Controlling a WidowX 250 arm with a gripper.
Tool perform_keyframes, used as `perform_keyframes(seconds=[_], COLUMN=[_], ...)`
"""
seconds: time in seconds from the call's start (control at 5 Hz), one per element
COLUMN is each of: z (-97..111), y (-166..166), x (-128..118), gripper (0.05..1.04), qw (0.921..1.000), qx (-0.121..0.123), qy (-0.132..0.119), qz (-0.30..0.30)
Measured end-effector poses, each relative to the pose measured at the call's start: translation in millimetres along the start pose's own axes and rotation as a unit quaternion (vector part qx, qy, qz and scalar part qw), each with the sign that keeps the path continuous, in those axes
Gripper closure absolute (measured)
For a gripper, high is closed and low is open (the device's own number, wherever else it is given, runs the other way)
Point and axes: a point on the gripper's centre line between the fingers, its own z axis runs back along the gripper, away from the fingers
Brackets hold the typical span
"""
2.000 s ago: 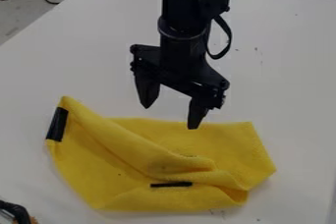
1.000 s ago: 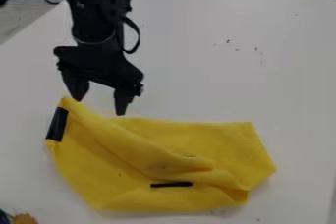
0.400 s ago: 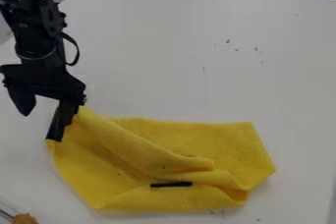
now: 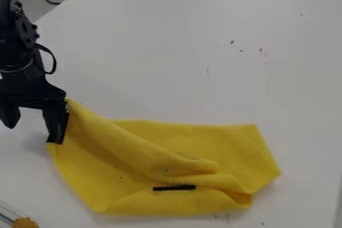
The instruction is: Pull the cloth to left bottom of the table
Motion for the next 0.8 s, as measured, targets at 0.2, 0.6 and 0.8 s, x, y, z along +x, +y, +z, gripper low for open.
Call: perform_keyframes(seconds=[0.2, 0.6, 0.8], z=[-6, -2, 14], y=[1, -13, -19], x=[0, -2, 1], gripper=[0.083, 0.083, 0.083], qw=[0.9999, 0.9995, 0.9997], qx=[-0.005, -0.005, 0.010], qy=[0.009, 0.032, 0.021], qz=[0.001, -0.005, -0.007])
